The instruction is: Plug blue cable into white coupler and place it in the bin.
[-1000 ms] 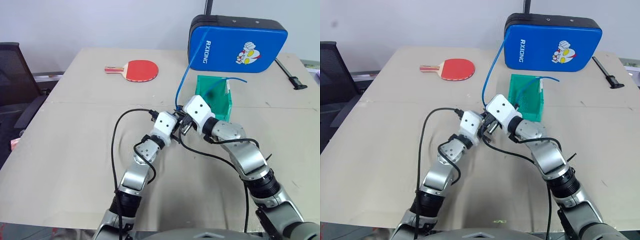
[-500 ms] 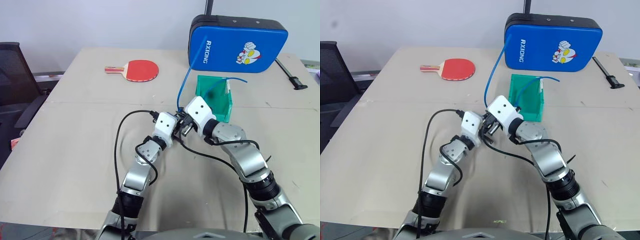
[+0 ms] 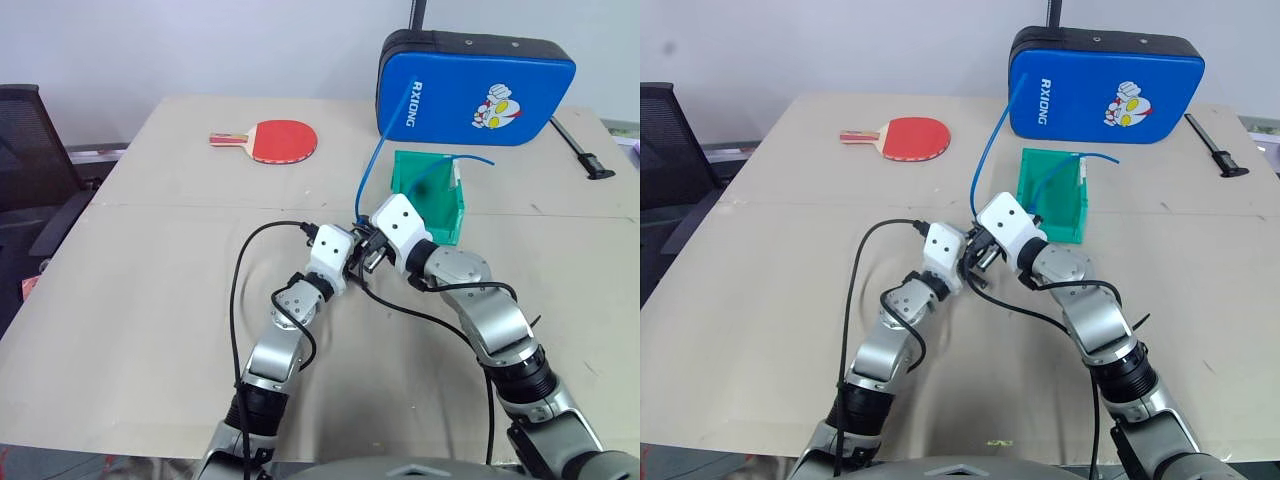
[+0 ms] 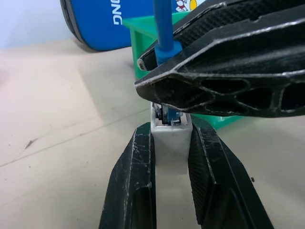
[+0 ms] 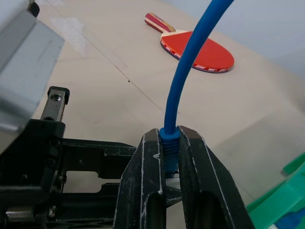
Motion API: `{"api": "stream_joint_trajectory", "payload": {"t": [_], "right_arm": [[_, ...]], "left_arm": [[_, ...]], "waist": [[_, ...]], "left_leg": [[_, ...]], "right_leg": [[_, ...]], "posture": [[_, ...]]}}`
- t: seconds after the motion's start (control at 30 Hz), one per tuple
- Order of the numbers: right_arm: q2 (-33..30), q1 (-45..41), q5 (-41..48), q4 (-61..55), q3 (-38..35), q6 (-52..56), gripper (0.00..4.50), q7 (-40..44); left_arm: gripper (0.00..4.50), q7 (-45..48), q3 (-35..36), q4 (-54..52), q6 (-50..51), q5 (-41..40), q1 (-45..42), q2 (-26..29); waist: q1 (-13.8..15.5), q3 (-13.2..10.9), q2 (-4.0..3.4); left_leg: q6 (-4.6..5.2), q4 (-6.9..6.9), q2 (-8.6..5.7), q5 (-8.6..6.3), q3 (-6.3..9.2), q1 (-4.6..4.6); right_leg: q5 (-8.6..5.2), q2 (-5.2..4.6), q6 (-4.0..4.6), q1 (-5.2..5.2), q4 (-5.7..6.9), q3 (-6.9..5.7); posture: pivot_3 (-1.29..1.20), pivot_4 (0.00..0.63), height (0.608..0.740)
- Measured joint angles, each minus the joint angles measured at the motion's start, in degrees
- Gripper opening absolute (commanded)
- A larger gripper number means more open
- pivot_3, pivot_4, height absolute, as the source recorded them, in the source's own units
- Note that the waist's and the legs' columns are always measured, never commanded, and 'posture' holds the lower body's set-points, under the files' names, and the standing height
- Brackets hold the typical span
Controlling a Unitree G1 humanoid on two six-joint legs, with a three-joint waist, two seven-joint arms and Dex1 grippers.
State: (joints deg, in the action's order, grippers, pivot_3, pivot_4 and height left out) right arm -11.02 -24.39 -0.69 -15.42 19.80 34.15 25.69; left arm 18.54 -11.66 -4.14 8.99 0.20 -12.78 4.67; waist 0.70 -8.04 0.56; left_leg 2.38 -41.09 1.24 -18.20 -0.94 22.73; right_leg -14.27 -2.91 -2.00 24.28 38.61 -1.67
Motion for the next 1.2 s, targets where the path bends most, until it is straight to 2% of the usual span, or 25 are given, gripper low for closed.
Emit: {"api": "stream_joint_trajectory", "payload": {"t": [0.2,0.43,0.63,0.7,0.83,0.97,1.2], "right_arm": [[0.88,1.08,1.49,6.78,-0.06,-3.60,0.00,1.65],[0.90,1.07,1.46,7.95,-0.07,-5.25,0.00,2.36],[3.94,3.38,4.25,12.15,-3.12,-13.25,0.00,2.51],[4.85,4.26,6.14,12.45,-4.63,-15.02,0.00,2.76],[3.54,4.74,7.84,10.91,-5.39,-15.77,0.00,4.49],[3.55,4.66,9.46,10.34,-6.61,-15.85,0.00,5.32],[2.26,0.75,12.98,9.47,-10.87,-14.28,0.00,6.12]], "left_arm": [[0.32,0.30,-0.16,0.60,4.50,-0.07,1.76,0.00],[0.32,0.49,-0.13,0.60,4.72,-0.11,1.84,0.01],[0.32,0.61,-0.06,0.60,4.60,-0.11,1.83,0.06],[1.34,1.19,-0.09,0.56,4.13,-0.11,1.83,0.20],[3.06,1.29,0.56,-1.27,2.73,-0.12,1.69,0.75],[3.06,2.09,0.43,-2.78,2.93,-0.27,1.83,1.72],[3.06,6.26,2.43,-18.37,8.20,-5.99,4.08,6.45]], "waist": [[-0.05,0.00,0.00],[-0.04,0.03,0.01],[-0.06,0.02,0.01],[-0.06,0.01,0.00],[-0.06,0.00,0.00],[-0.05,-0.01,0.00],[-0.07,-0.04,-0.03]], "left_leg": [[0.00,0.00,0.00,0.00,-0.01,0.00],[0.01,0.00,0.01,-0.01,-0.01,-0.09],[0.01,0.00,0.02,-0.01,0.01,-0.08],[0.01,0.00,0.02,-0.01,0.00,-0.06],[0.01,-0.01,0.00,0.00,-0.03,-0.05],[0.00,-0.01,0.02,0.00,0.00,-0.04],[-0.01,0.00,0.03,0.00,0.00,-0.02]], "right_leg": [[0.00,0.01,0.00,0.00,-0.01,0.00],[0.00,0.00,0.00,-0.04,0.06,0.02],[0.00,0.01,0.00,-0.03,0.09,0.01],[0.00,0.00,0.00,-0.02,0.08,0.01],[0.00,-0.04,0.00,-0.02,0.05,0.03],[0.00,-0.02,0.00,-0.01,0.08,0.00],[0.00,-0.12,0.01,0.00,0.05,0.01]], "posture": [[0.00,0.150,0.681],[0.00,0.150,0.681],[0.00,0.150,0.681],[0.00,0.150,0.681],[0.00,0.150,0.681],[0.00,0.150,0.681],[0.00,0.150,0.681]]}}
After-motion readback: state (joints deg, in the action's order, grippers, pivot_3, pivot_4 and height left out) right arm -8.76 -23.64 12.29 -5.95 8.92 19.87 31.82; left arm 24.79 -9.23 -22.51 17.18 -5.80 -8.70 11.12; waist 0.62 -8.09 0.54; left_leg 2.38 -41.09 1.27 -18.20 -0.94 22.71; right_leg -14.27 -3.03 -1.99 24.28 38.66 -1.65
